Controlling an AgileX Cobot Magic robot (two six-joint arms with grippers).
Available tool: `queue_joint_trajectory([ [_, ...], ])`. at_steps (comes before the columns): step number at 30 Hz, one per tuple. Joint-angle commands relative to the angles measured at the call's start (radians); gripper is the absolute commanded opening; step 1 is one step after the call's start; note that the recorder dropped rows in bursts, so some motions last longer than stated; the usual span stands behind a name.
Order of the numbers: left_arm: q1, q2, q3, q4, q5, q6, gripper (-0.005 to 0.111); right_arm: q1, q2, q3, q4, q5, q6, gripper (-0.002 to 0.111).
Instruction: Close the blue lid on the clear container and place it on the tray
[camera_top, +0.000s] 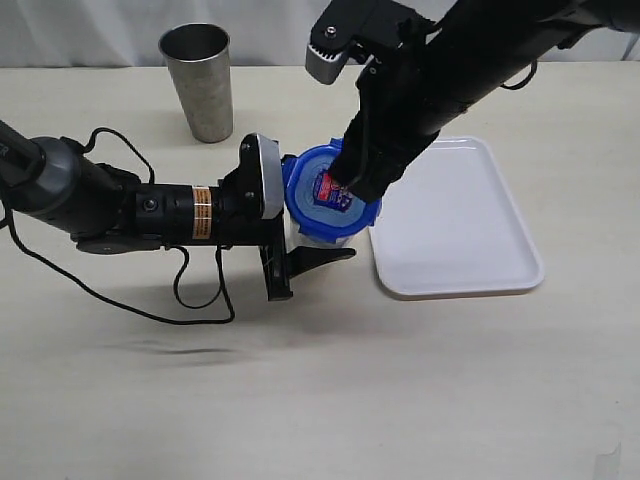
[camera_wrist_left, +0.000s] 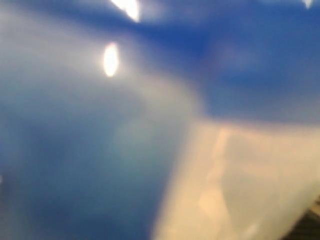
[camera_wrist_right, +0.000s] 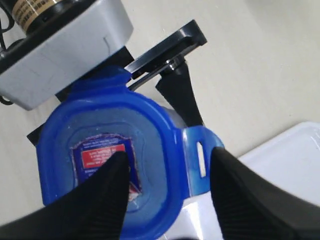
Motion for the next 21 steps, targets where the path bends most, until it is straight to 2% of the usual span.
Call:
queue_joint_trajectory([
  [1,-0.006,0.004,0.007,0.025,0.048,-0.007,0.0,0.0,0.029,-0.003,-0.009,0.035,0.015,0.047],
  [9,-0.006,0.004,0.007,0.025,0.048,-0.008,0.0,0.0,0.1,-0.003,0.026,0.121,0.015,0.043],
  [16,-0.006,0.004,0.007,0.025,0.048,-0.015,0.0,0.0,0.158,-0.003,0.036,0.131,0.015,0.037],
  [21,-0.006,0.004,0.007,0.025,0.048,-0.015,0.0,0.0,0.173,-0.003,0.04,0.131,0.015,0.037],
])
